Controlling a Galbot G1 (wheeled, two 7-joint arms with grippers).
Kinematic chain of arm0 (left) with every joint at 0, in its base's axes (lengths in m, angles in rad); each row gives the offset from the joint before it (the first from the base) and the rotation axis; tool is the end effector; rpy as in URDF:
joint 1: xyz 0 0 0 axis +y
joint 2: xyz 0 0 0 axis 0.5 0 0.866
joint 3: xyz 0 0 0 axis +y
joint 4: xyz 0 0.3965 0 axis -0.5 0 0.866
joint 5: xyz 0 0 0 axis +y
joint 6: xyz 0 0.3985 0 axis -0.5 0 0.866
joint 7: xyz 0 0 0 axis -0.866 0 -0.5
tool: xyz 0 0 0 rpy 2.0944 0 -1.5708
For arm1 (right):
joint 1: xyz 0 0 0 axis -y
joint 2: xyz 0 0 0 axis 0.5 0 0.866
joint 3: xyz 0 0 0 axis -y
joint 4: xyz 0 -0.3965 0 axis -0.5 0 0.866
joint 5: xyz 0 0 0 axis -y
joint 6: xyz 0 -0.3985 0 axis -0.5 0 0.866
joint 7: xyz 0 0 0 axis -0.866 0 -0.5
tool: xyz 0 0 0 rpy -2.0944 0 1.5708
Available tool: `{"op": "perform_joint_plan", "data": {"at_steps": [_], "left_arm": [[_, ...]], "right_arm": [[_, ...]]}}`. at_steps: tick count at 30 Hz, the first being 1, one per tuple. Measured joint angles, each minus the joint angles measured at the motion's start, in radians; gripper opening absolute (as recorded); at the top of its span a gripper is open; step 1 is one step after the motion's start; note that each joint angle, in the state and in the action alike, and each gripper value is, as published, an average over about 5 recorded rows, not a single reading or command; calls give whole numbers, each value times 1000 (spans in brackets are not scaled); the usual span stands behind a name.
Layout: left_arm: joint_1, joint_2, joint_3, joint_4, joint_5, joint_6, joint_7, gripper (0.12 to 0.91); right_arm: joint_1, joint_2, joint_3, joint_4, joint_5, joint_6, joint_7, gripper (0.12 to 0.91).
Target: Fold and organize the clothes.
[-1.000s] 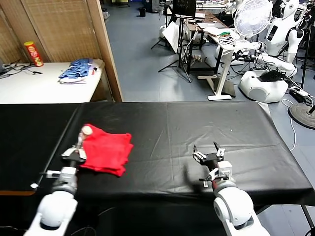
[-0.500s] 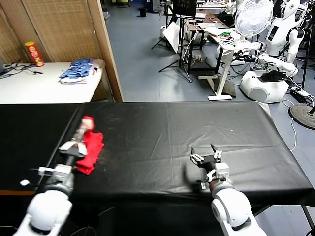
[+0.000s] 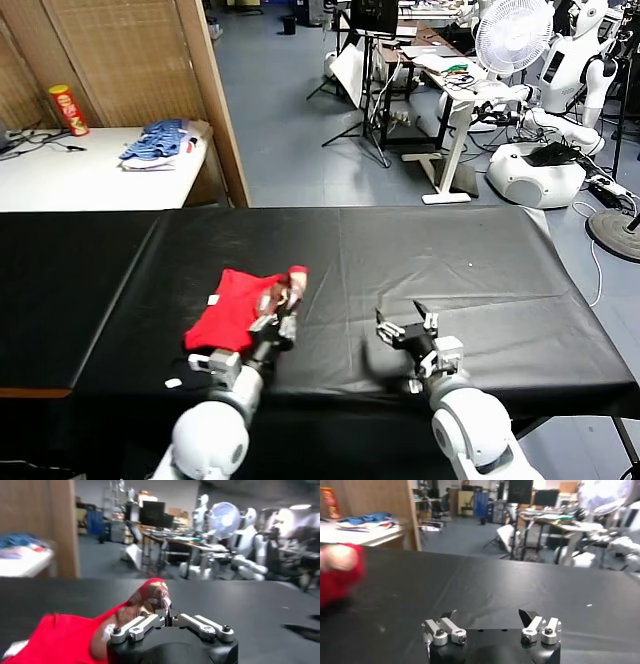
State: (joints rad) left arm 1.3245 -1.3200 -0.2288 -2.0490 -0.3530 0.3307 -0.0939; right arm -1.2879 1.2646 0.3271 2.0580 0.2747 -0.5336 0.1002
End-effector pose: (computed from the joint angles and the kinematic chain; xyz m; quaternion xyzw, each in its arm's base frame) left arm 0.2621 -0.0467 -0.3158 -0.1624 -0.9770 0.0729 0.1174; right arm 0.2827 0.0023 -0.2969 0.1106 -0.9779 0.0238 0.1760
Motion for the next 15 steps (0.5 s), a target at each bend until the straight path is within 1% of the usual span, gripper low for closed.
{"op": "perform_joint_plan", "data": {"at_steps": [2, 3, 5, 6, 9, 10, 12, 15], "left_arm": [[-1, -16, 15, 2, 5, -13, 25, 404], [-1, -21, 20, 2, 7, -23, 38, 471], [-2, -25, 25, 1, 5, -53, 66, 572], [-2, -24, 25, -1, -1, -68, 77, 636], [-2, -15, 14, -15, -37, -106, 93, 756], [-1, -10, 8, -21, -46, -114, 93, 777], [5, 0, -5, -33, -53, -127, 91, 793], [18, 12, -25, -48, -43, -146, 89, 797]], "right_arm": [[6, -9, -10, -1, 28, -10, -14, 798], [10, -13, -16, -2, 46, -16, -21, 798], [20, -18, -29, -8, 87, -29, -27, 798], [26, -18, -37, -13, 111, -38, -28, 798], [55, -7, -67, -37, 193, -69, -26, 798], [67, -2, -79, -47, 219, -78, -25, 798], [93, 10, -103, -71, 263, -92, -25, 798], [133, 27, -140, -115, 304, -96, -27, 785]]}}
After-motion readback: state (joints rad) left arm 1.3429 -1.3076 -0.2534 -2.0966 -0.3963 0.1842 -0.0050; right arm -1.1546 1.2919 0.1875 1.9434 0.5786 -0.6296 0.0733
